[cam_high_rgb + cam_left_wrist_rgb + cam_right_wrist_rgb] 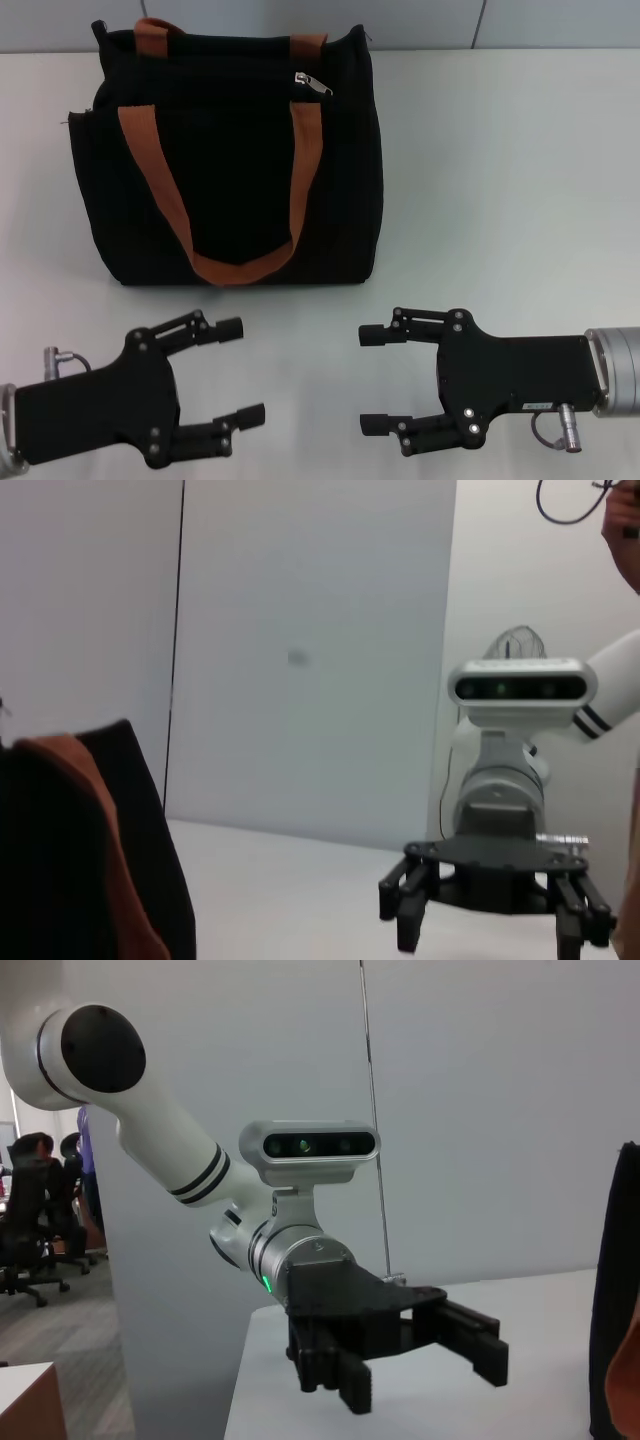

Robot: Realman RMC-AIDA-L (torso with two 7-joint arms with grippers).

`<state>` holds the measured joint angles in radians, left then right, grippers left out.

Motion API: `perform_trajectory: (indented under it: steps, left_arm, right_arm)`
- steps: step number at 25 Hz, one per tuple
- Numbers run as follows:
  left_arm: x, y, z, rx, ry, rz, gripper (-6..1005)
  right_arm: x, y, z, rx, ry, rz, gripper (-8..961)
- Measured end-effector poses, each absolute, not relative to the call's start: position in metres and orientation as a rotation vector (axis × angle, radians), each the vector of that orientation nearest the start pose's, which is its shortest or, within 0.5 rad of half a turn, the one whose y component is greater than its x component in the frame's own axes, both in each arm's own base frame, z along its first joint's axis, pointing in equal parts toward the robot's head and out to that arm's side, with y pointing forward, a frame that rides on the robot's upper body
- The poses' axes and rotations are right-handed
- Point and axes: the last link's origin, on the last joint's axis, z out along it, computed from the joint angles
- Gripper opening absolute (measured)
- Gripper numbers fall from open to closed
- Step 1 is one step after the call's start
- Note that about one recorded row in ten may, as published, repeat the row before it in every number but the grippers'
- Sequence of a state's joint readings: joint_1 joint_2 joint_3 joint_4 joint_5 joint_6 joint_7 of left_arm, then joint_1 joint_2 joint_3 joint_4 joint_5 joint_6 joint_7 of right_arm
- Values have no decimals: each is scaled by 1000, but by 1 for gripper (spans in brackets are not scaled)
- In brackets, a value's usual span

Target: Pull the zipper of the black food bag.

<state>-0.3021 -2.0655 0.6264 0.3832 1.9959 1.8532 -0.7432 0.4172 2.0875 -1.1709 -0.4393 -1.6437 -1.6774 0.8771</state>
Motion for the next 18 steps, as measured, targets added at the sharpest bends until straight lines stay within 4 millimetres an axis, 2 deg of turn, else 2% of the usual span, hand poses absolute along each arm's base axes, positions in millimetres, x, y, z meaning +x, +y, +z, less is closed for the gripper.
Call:
perform_trajectory:
  steps: [18]
  left_arm:
    - [-307,204,-29,-2750,-278,-991,832]
  right_arm:
    - [249,247,-65,-2956,144,997,801]
